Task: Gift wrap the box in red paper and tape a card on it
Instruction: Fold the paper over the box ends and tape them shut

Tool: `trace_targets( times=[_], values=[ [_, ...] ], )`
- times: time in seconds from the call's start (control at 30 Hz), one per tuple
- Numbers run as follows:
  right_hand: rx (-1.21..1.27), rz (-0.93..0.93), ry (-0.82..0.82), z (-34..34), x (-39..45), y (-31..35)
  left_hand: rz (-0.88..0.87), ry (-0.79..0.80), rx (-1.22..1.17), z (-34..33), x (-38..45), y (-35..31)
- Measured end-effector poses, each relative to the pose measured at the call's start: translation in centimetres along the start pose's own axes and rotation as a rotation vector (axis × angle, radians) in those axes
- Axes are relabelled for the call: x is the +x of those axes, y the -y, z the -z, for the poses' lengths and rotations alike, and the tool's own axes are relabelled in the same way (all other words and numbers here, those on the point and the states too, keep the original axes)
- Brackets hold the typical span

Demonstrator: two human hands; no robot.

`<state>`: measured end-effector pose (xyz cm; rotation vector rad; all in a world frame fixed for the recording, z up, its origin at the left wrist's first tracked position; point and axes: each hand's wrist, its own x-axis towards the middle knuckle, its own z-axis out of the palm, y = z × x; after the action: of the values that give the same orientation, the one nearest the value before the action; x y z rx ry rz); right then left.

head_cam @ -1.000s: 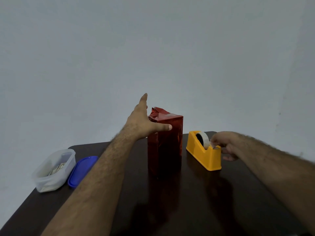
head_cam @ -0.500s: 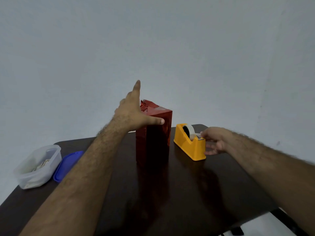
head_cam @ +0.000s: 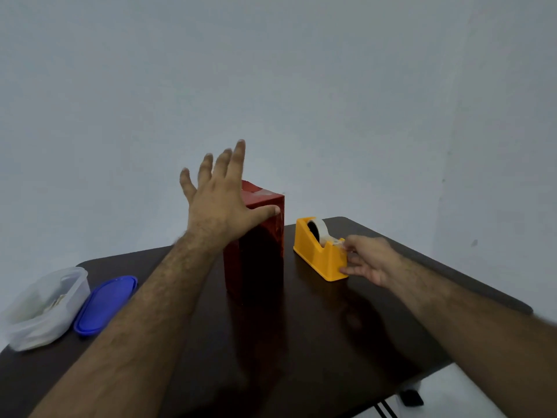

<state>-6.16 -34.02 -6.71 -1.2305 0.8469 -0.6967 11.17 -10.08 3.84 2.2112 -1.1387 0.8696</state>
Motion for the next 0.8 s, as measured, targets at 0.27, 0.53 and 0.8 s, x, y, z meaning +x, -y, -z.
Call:
trace_targets(
  times=[0.27,0.53,0.8],
  values=[
    [0.027,0.106,-0.12,-0.2,0.6,-3.3,0.149,0.148,-0.367,-0.6,-0.5,0.9],
    [0.016,0.167,-0.177,-0.5,1.7,-5.1,0.195,0.153,-0.398,-1.4,-0.5,1.6],
    [0.006,0.225,-0.171,-0.6,2.5,-6.1,0.19,0.154,-0.394,-1.5,-0.6,1.4]
  ],
)
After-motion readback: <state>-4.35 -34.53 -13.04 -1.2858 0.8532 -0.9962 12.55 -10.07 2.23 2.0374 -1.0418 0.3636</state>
